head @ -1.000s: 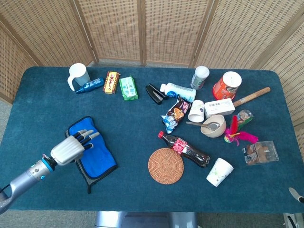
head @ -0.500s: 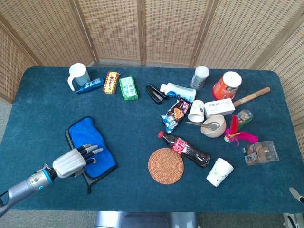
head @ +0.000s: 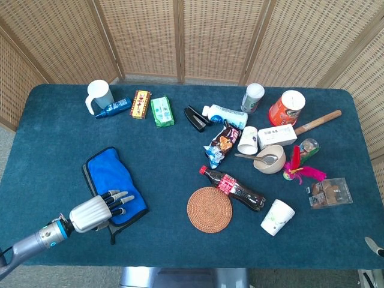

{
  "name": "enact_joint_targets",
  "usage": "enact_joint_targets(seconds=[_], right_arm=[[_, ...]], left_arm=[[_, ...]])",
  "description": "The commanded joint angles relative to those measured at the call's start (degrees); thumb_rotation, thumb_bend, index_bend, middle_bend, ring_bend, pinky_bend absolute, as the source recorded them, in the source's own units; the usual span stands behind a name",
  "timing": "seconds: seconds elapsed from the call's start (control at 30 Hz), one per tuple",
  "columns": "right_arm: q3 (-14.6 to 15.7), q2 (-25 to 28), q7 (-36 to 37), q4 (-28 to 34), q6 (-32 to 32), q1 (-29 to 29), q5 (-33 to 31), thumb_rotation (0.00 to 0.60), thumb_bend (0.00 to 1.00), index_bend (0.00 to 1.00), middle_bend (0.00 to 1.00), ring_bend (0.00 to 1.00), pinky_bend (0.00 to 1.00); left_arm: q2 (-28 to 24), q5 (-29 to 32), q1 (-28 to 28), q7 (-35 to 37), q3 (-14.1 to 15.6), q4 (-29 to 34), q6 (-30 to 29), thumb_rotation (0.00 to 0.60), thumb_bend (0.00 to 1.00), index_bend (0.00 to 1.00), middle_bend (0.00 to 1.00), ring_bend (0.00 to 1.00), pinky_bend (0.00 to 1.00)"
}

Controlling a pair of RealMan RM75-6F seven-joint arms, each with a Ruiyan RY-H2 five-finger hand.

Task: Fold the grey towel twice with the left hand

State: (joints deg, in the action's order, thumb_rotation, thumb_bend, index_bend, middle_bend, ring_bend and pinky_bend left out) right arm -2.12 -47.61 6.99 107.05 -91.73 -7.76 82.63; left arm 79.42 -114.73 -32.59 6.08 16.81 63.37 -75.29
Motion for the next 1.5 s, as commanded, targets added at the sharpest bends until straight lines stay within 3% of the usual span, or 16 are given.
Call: enact_joint_targets(seconds=[0.03, 1.17, 1.5], right_arm=[[0.0, 0.0, 0.1, 0.0, 0.1, 0.0, 0.0, 0.600, 0.00, 0.00, 0.00, 0.00, 0.00], [0.2, 0.3, 0.7, 0.1, 0.0, 0.0, 0.3, 0.600, 0.00, 0.00, 0.00, 0.00, 0.00], [0.2, 0.4, 0.9, 0.1, 0.1, 0.0, 0.3, 0.600, 0.00, 0.00, 0.00, 0.00, 0.00]], left_arm=[[0.4, -0.4, 0.0, 0.0, 0.3, -0.1, -0.2, 0.600, 0.37, 0.30, 0.00, 0.00, 0.19], [3.2, -1.0, 0.6, -3.2, 0.0, -2.6, -1.1, 0.600, 0.37, 0.39, 0.00, 0.00, 0.21], [4.0, -1.2, 0.6, -4.1, -0.1, -3.1, -1.5, 0.600, 0.37, 0.53, 0.00, 0.00, 0.22]])
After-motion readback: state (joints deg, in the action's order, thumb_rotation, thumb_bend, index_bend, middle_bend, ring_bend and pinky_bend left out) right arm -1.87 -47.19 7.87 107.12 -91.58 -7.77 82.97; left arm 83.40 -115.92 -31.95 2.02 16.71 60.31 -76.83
